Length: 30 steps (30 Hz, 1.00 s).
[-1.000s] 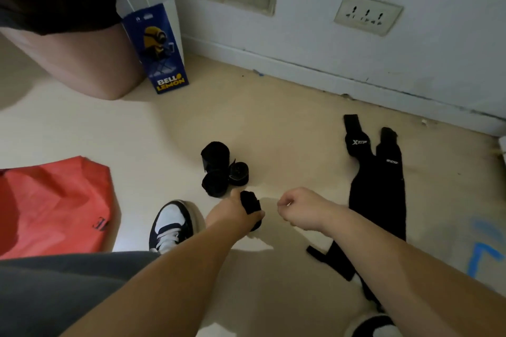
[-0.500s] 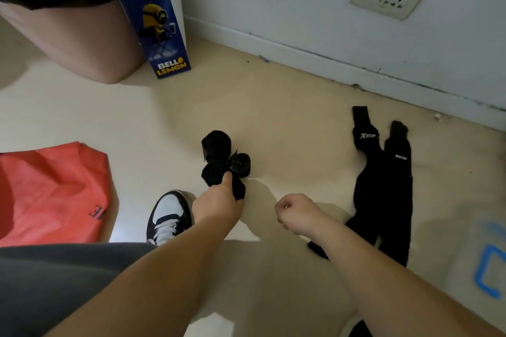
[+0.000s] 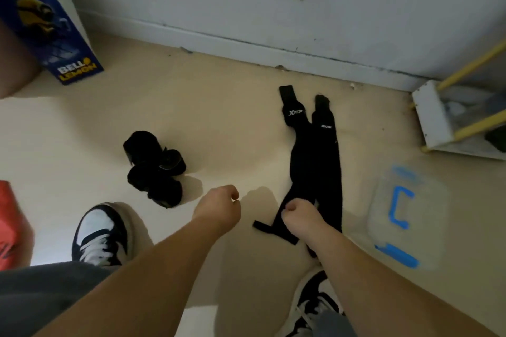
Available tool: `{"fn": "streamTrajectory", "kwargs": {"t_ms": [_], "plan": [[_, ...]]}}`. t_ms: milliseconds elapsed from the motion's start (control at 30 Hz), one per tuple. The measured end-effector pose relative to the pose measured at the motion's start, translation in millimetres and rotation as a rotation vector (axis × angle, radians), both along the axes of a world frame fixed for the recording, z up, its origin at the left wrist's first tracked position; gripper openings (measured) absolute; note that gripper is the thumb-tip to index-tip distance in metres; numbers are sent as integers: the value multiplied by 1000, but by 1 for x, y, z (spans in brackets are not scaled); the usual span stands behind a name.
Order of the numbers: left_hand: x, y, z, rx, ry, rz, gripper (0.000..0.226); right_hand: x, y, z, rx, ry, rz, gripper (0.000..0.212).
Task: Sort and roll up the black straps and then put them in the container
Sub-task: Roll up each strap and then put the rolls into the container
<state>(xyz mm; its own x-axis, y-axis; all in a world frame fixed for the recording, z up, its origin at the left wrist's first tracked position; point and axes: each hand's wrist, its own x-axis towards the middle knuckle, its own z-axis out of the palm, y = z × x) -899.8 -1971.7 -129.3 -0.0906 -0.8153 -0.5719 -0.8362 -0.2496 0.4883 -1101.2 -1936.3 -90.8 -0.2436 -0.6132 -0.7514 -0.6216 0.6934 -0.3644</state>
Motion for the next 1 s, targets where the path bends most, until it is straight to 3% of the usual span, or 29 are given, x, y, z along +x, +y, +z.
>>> {"fn": "streamTrajectory", "kwargs": {"t_ms": [133, 300, 400, 500, 633, 767, 900, 1000], "plan": [[-42, 6, -19, 145, 74, -103, 39, -35, 16, -10, 18, -61, -339, 13], [-77, 14, -37, 315, 274, -74, 58, -49, 21, -24, 43, -245, -554, 49], [-91, 13, -40, 369, 394, 50, 70, -48, 13, -35, 34, -373, -677, 58], [-99, 8, -40, 410, 467, 131, 74, -47, 5, -46, -5, -438, -739, 62], [-103, 1, -36, 463, 543, 208, 68, -48, 0, -51, -7, -381, -679, 47], [-90, 2, -36, 378, 355, 155, 40, -41, -2, -51, 124, -399, -616, 45], [-62, 11, -43, 452, 156, 123, 14, -16, -1, -53, 313, -363, -415, 50], [-37, 16, -48, 524, -68, -167, 25, -3, -4, -56, 392, -204, -209, 43]]}}
